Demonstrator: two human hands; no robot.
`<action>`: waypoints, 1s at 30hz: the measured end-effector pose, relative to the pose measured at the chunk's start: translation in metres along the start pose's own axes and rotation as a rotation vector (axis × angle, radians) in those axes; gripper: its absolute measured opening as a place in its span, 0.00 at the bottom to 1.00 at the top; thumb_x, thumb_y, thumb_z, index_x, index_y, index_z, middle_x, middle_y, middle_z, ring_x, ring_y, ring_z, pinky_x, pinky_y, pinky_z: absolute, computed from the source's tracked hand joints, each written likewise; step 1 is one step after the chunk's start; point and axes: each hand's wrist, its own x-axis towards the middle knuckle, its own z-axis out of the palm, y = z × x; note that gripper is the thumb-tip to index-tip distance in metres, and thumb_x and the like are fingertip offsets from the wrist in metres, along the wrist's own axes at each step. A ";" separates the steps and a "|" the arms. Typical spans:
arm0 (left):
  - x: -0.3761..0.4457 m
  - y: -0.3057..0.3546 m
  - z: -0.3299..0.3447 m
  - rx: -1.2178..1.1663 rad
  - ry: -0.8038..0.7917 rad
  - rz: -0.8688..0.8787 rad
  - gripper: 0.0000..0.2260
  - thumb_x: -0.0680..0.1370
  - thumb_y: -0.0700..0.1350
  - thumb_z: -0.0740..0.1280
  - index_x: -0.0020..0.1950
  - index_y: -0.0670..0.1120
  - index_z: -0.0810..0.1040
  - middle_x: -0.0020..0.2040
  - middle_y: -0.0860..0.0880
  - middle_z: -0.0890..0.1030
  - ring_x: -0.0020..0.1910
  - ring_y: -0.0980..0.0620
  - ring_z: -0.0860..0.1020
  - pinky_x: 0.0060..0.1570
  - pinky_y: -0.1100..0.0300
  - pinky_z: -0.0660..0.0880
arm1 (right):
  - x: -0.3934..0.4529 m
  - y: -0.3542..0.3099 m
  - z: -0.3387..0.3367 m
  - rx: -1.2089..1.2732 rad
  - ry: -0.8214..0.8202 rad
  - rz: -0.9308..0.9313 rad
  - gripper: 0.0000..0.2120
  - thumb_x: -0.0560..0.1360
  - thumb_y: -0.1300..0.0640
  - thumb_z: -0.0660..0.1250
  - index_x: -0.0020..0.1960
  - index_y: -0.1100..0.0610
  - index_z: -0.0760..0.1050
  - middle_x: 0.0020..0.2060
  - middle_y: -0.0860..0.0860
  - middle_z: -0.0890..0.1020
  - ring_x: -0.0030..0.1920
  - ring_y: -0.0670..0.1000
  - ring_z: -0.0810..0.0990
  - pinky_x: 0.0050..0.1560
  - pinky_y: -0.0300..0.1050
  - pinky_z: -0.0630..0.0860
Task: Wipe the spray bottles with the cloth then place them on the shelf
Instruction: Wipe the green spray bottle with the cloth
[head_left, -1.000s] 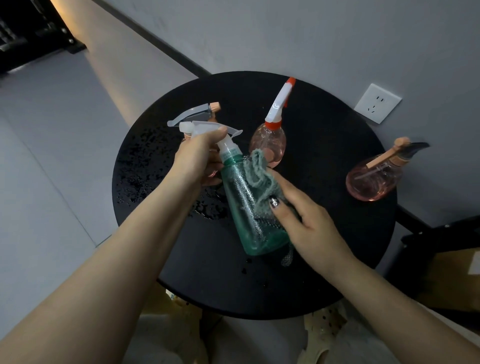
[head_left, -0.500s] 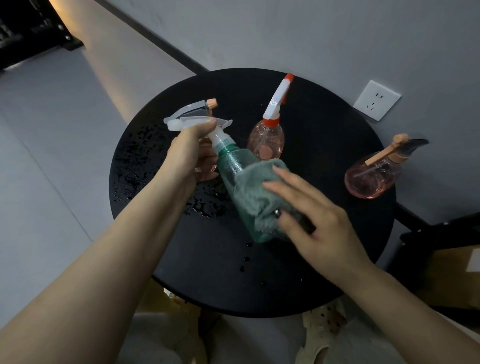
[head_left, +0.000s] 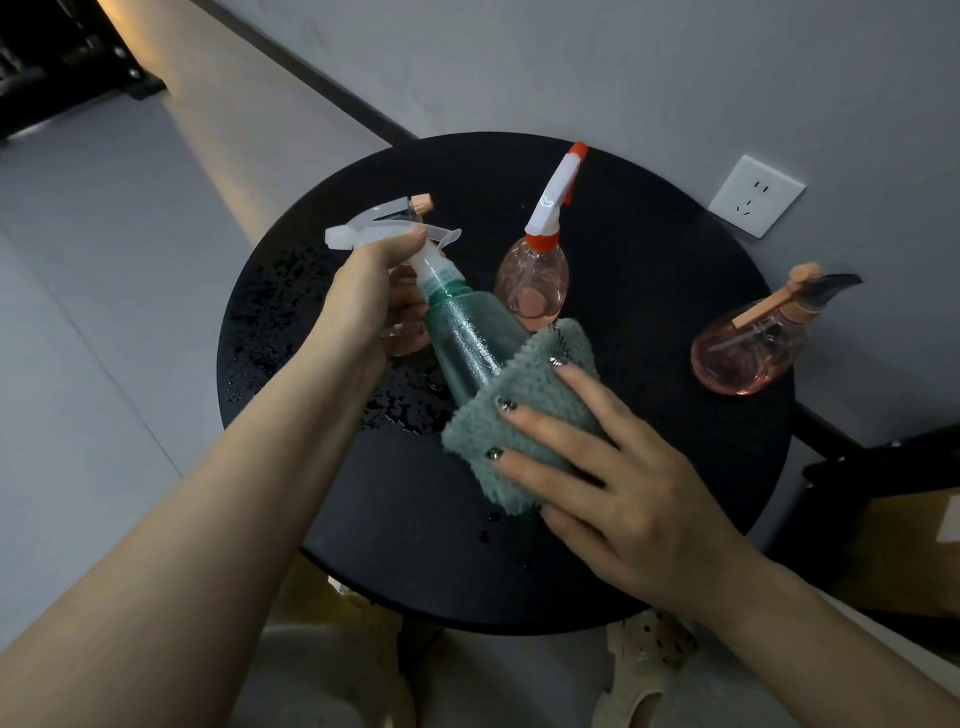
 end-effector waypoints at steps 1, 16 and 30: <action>0.000 0.000 0.000 0.008 -0.001 -0.005 0.11 0.76 0.53 0.64 0.43 0.46 0.76 0.34 0.50 0.76 0.31 0.52 0.73 0.31 0.63 0.72 | -0.001 0.001 0.000 0.013 -0.003 -0.002 0.15 0.80 0.54 0.57 0.66 0.52 0.69 0.70 0.49 0.67 0.74 0.60 0.59 0.69 0.58 0.66; -0.016 0.010 0.011 0.035 -0.224 0.122 0.09 0.76 0.52 0.64 0.41 0.48 0.76 0.42 0.44 0.78 0.36 0.50 0.76 0.32 0.61 0.72 | 0.011 0.011 0.002 1.566 -0.110 0.923 0.40 0.51 0.35 0.79 0.60 0.44 0.75 0.57 0.46 0.82 0.59 0.47 0.79 0.58 0.43 0.75; -0.026 0.000 0.002 0.387 0.068 0.290 0.20 0.70 0.60 0.69 0.47 0.43 0.78 0.37 0.50 0.79 0.32 0.58 0.77 0.43 0.58 0.79 | 0.021 0.005 0.004 0.954 0.186 0.876 0.32 0.64 0.53 0.78 0.63 0.43 0.67 0.55 0.41 0.80 0.56 0.40 0.78 0.56 0.40 0.76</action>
